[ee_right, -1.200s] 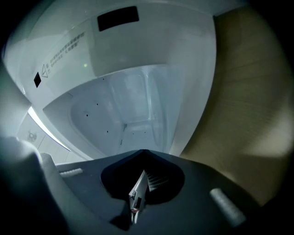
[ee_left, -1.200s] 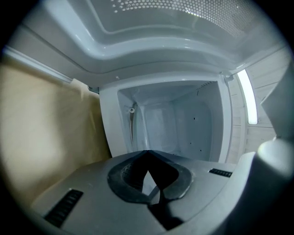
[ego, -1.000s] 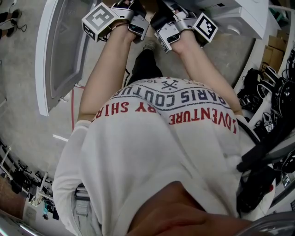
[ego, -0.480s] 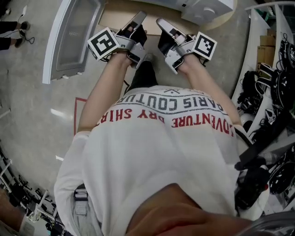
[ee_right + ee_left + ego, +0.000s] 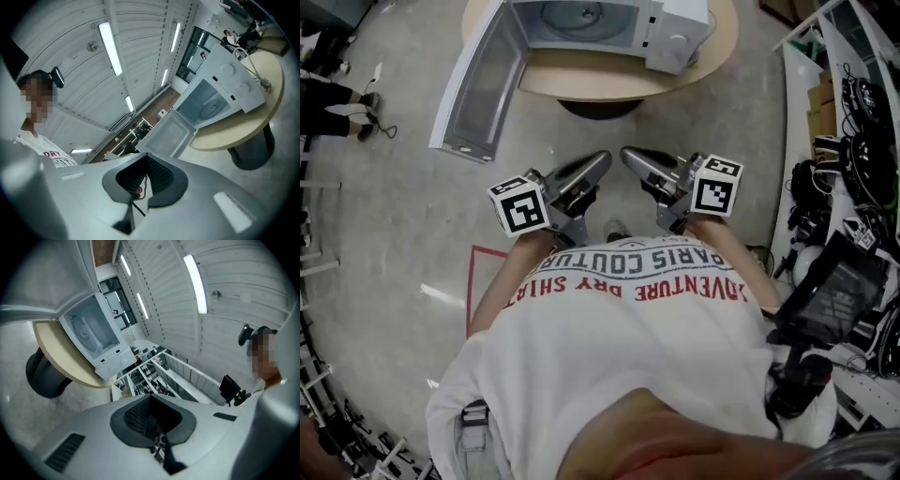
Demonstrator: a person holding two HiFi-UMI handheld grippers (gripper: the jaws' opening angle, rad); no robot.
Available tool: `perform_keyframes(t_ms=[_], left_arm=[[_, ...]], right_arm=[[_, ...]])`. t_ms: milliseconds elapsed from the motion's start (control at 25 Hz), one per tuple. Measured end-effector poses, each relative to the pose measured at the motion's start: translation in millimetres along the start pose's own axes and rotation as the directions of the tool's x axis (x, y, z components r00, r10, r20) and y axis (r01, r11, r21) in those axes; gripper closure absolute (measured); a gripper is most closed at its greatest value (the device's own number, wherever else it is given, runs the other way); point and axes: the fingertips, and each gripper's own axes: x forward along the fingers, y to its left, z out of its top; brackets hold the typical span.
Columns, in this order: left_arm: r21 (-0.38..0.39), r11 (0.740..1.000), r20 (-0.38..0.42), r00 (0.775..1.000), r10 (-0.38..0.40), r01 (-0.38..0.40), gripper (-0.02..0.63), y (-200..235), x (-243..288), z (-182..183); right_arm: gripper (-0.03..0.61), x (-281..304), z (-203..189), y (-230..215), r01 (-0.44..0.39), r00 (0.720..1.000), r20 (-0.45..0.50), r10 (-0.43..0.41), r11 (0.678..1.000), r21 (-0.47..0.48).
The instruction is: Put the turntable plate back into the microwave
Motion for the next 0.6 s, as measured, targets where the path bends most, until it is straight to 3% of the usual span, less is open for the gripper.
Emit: perform_keyframes(t_ms=[240, 480, 600], left_arm=[[-0.064, 0.996, -0.049, 0.997, -0.060, 0.057, 0.614, -16, -66, -51], [0.049, 0.997, -0.106, 0.993, -0.060, 0.065, 0.614, -89, -230, -112], [0.058, 0.995, -0.122, 0.990, -0.069, 0.076, 0.614, -125, -308, -128]], right_arm=[[0.581, 5, -77, 52, 0.066, 0.997, 0.038, -0.066, 0.998, 0.000], [0.581, 36, -187, 178, 0.050, 0.985, 0.161, -0.068, 0.993, 0.110], [0.581, 61, -243, 248, 0.057, 0.985, 0.157, -0.073, 0.992, 0.109]])
